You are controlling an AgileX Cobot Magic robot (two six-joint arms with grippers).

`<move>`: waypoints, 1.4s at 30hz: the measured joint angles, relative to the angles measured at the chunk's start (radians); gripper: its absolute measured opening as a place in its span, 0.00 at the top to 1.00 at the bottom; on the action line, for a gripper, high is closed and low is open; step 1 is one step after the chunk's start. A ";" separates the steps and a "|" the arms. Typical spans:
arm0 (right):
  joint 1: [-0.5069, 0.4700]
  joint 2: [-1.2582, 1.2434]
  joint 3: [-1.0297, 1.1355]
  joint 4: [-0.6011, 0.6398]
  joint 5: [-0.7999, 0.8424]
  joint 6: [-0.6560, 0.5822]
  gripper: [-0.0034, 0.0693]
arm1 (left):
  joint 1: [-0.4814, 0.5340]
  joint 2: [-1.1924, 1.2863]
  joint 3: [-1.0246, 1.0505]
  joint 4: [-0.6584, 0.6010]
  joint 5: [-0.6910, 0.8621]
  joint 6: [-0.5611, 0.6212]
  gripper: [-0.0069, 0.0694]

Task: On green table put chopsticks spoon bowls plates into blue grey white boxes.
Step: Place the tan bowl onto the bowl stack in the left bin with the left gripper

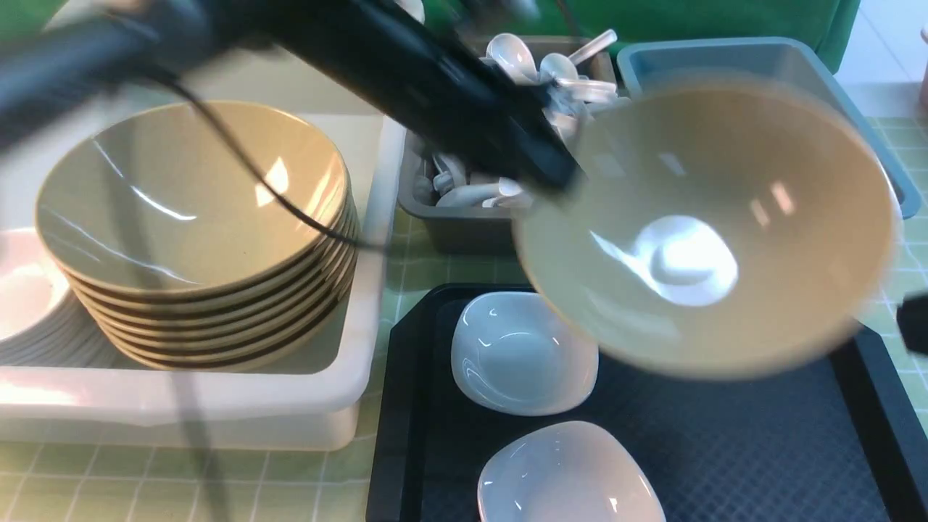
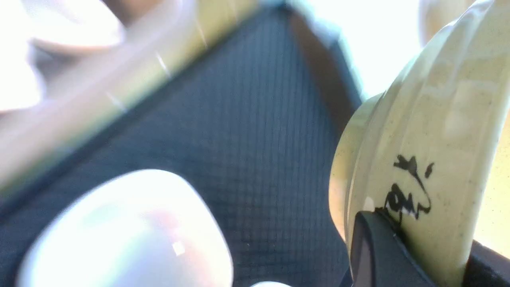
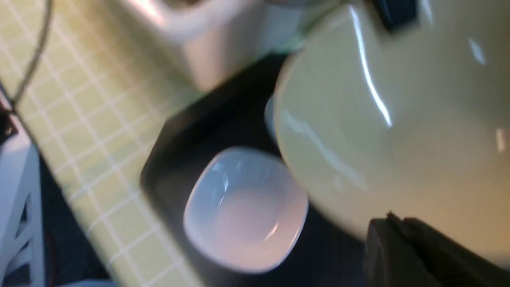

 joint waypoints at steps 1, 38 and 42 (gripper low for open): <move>0.000 0.014 -0.021 0.002 -0.003 -0.001 0.90 | 0.056 -0.064 0.013 0.003 0.003 -0.014 0.89; 0.000 0.285 -0.042 0.440 -0.013 -0.345 0.85 | 0.781 -0.492 0.628 0.240 -0.184 -0.247 0.77; 0.000 0.285 -0.042 0.440 -0.002 -0.345 0.85 | 0.777 -0.495 0.628 0.238 -0.183 -0.246 0.64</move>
